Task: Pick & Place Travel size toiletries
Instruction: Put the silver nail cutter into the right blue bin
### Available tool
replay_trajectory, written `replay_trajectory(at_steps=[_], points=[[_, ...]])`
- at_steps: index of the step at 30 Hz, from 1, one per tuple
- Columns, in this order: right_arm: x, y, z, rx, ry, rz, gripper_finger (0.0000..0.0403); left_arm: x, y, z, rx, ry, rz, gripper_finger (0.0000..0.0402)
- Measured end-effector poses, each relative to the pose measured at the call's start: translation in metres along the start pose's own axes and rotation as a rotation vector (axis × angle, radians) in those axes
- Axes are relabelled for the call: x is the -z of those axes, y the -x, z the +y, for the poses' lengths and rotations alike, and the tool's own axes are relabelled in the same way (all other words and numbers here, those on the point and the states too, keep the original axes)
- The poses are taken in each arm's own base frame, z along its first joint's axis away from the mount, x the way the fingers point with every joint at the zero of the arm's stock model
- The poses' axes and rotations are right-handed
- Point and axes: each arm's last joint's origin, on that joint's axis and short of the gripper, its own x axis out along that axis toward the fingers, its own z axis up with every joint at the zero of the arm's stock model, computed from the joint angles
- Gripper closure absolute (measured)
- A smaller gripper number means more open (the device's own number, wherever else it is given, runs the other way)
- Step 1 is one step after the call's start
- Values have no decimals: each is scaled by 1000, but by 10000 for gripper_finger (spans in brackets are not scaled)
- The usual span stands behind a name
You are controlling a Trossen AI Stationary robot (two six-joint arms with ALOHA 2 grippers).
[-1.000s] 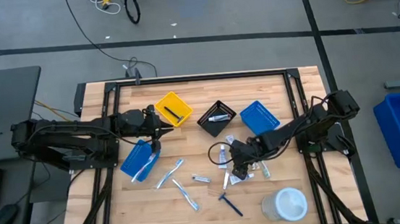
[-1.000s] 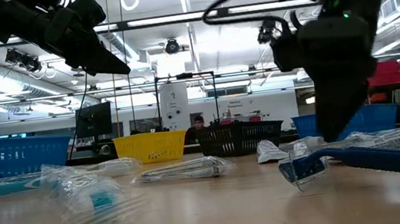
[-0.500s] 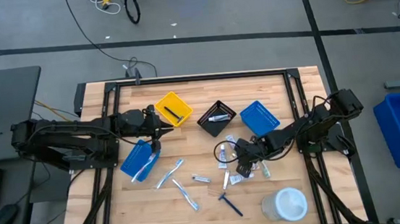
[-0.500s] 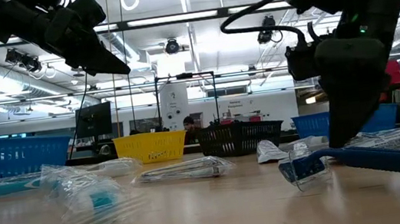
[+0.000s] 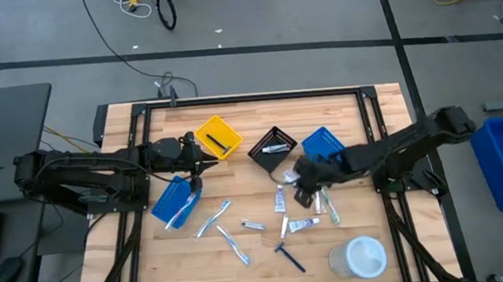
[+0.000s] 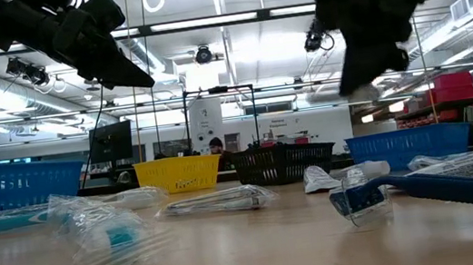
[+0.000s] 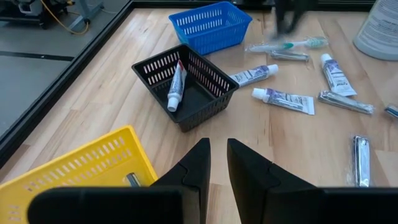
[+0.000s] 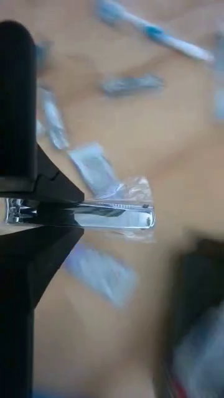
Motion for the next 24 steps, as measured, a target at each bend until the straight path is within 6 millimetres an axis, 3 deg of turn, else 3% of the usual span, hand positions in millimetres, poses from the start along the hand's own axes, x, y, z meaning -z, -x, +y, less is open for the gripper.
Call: replay_trajectory(at_steps=[5,9,18,24], points=[[-2,23,-33,292,-73,-65,348,0,0,0,0,0,-2,340],[5,22,-60,449,-147,25,345,0,0,0,0,1,-3,340],[30,-4,-94,505,-221,127,325,0,0,0,0,1,-3,340],[36,-12,-105,523,-224,137,278,0,0,0,0,1,-3,340]])
